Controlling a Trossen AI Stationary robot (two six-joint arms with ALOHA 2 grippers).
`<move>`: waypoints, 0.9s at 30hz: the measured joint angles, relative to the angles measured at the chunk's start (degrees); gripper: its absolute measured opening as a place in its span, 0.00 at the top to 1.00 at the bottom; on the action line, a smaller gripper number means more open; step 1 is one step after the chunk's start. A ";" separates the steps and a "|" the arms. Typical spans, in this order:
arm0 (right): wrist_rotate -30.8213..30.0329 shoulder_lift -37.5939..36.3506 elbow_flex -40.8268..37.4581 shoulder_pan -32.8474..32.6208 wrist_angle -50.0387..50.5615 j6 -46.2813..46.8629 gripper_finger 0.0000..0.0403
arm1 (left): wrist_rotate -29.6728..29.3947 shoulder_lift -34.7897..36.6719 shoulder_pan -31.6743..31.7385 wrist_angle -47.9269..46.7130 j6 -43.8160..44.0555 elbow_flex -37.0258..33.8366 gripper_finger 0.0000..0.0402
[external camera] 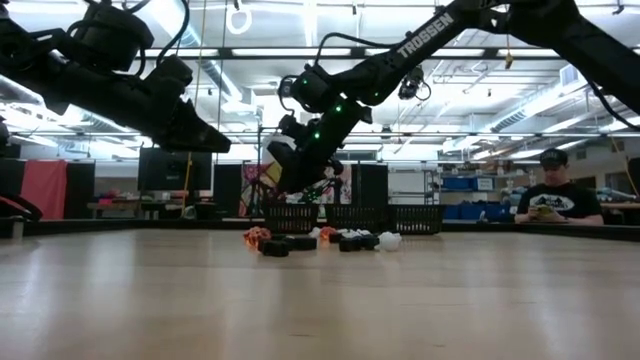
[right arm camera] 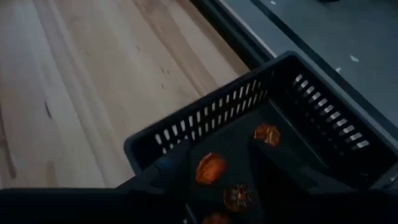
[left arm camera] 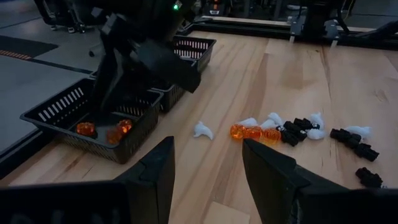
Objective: Sort game pieces by color
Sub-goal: Put the two orange game pieces into the left black basket, then put the orange game piece into the left black basket
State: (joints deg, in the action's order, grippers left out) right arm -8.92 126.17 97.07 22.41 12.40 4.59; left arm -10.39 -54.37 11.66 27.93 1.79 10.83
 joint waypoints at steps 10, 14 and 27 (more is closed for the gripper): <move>7.13 -4.59 -0.01 -4.28 3.60 -6.50 0.59 | 8.48 0.00 0.00 -1.97 -2.76 0.00 0.58; 4.30 -4.72 -2.20 -9.06 6.39 -7.75 0.59 | 18.09 0.00 -0.04 -4.35 -7.35 0.00 0.58; -4.78 -16.71 -26.35 -16.69 -6.83 -2.18 0.59 | 18.16 -11.12 -1.62 8.11 -6.02 0.07 0.58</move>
State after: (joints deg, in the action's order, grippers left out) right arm -13.69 109.46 70.72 5.73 5.57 2.41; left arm 7.77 -65.49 10.04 36.03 -4.23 10.90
